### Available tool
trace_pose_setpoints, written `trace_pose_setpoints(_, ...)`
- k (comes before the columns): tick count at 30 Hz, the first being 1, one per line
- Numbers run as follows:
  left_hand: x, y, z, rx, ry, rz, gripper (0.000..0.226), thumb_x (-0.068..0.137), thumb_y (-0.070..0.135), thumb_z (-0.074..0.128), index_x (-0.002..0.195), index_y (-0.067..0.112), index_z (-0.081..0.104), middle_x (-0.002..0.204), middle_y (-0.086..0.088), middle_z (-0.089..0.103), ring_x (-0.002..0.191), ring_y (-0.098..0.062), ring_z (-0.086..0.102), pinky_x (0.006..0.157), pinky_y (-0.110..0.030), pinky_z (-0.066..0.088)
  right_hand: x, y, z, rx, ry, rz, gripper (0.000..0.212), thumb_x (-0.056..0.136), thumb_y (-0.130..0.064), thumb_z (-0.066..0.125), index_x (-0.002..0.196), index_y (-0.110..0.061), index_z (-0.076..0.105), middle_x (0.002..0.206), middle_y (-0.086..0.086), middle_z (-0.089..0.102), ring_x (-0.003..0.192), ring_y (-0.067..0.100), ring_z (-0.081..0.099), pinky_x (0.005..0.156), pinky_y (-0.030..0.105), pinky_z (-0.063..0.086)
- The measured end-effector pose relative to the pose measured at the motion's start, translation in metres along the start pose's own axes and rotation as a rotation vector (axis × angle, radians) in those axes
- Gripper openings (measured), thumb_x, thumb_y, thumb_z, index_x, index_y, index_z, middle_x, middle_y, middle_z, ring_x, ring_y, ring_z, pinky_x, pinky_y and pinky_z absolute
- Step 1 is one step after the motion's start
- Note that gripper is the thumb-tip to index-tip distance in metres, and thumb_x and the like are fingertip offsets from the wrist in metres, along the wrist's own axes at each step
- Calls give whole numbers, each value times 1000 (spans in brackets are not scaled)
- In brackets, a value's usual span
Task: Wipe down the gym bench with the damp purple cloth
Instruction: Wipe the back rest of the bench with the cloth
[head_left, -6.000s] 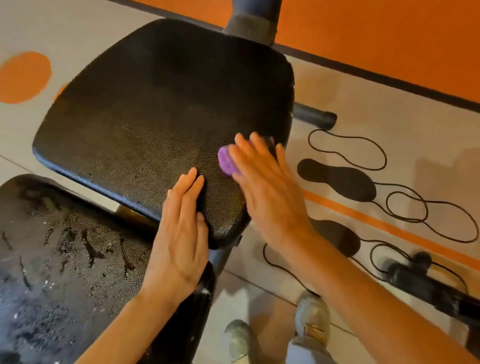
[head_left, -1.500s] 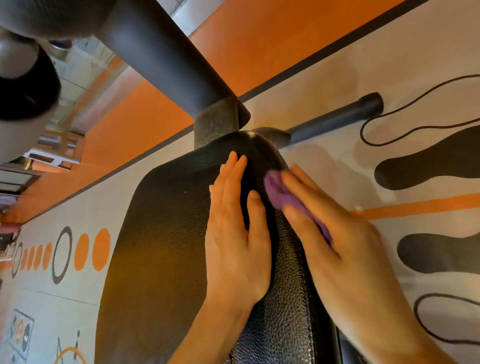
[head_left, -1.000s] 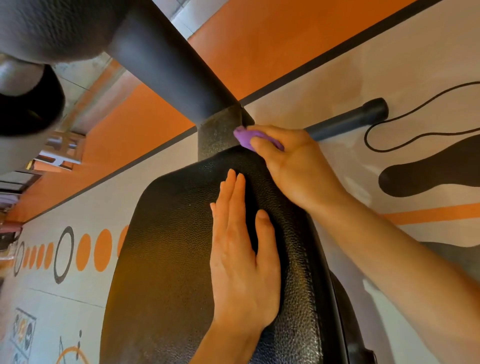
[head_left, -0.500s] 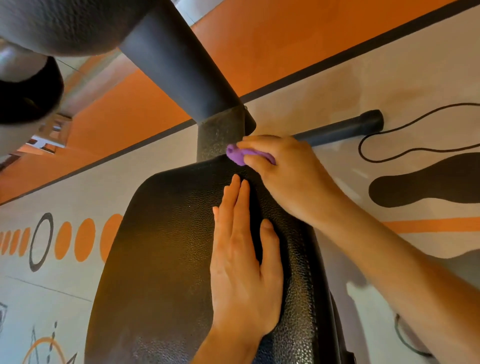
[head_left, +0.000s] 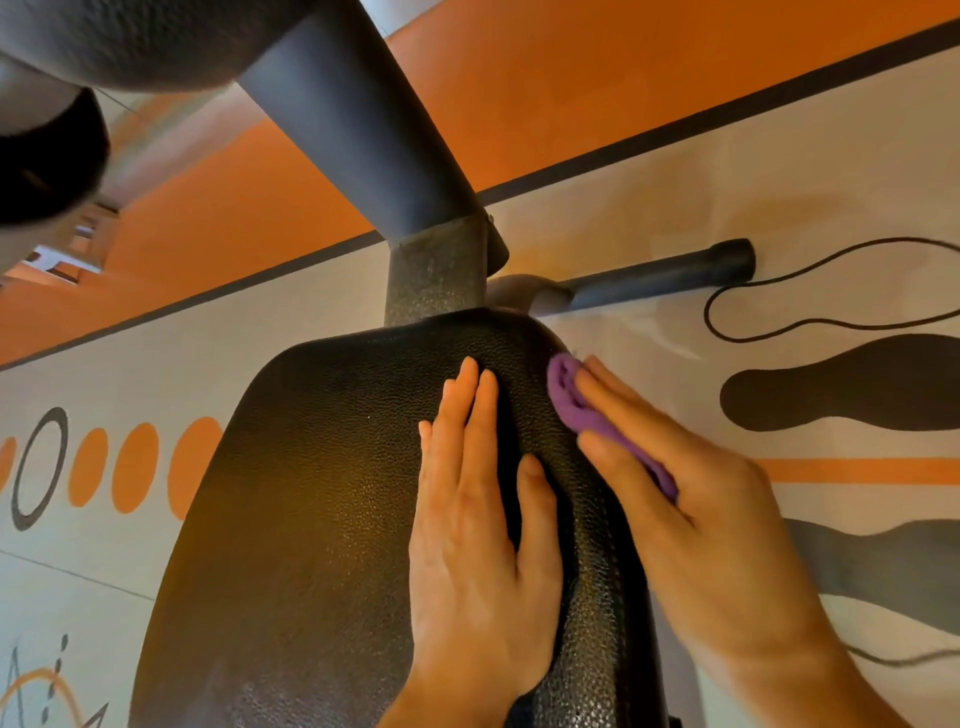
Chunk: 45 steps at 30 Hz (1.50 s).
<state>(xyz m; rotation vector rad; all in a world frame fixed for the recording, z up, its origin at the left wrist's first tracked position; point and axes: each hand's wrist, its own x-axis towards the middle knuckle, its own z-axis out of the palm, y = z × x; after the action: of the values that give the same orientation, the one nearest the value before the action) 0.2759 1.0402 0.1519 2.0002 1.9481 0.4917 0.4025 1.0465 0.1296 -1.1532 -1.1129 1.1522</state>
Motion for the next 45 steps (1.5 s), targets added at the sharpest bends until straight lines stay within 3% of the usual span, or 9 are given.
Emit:
trace_pose_setpoints(6,4,1,-3,2,-24,-18,59,97,44,31,154,28,27,160,23,18,148,1,17,120,-43,28,112,28,37,-119,-189,196,29,101,-22,46,121,-12,64,103,-1,66,87,1,57,68,6,38)
trace_pose_setpoints(10,5,1,-4,-29,-24,-6,59,97,41,32,153,23,29,160,17,22,149,-3,19,120,-44,28,50,10,15,-84,-27,98,30,99,-21,51,124,-36,55,109,-28,62,98,-15,57,78,-6,37)
trace_pose_setpoints(16,6,0,-4,-83,-20,-11,56,99,34,37,152,17,33,160,7,28,148,-6,22,121,-44,26,-44,0,4,-47,115,11,34,92,-23,58,125,-24,57,122,-38,54,117,-12,53,96,4,39)
trace_pose_setpoints(21,4,-1,-4,-76,33,5,51,100,23,39,149,13,37,159,1,30,149,-8,20,124,-40,16,15,0,20,-74,117,202,34,100,-23,49,133,-22,56,117,-4,68,104,2,62,86,10,49)
trace_pose_setpoints(24,-2,1,-7,-49,76,36,48,101,22,37,148,12,39,159,0,30,150,-10,17,125,-29,3,-43,-19,18,-5,151,198,37,96,-16,54,129,-32,51,122,-22,59,114,-9,55,91,5,43)
trace_pose_setpoints(27,-22,0,-13,-83,113,-10,47,102,21,37,149,15,37,161,3,26,150,-5,13,124,-27,0,-97,-26,14,-23,143,179,37,92,-17,55,127,-29,56,130,-13,60,122,-6,51,96,4,39)
trace_pose_setpoints(32,-99,-9,-38,-150,129,-169,48,103,21,41,150,20,35,161,10,23,147,5,11,125,-31,5,-152,-25,13,-19,140,150,37,92,-14,58,128,-7,58,133,1,60,125,1,52,100,11,42)
trace_pose_setpoints(37,-165,-19,-60,-199,102,-351,51,101,22,44,151,26,32,161,17,17,152,-15,12,123,-49,17,-204,-32,12,-110,132,103,45,87,-24,58,124,1,59,131,13,60,122,13,57,100,21,47)
trace_pose_setpoints(45,-223,-36,-93,-248,177,-446,54,99,22,48,150,26,32,160,21,16,142,-27,37,111,-53,38,-242,-77,7,-166,-106,311,40,78,-31,66,118,-29,65,125,-21,60,115,-9,56,89,2,42)
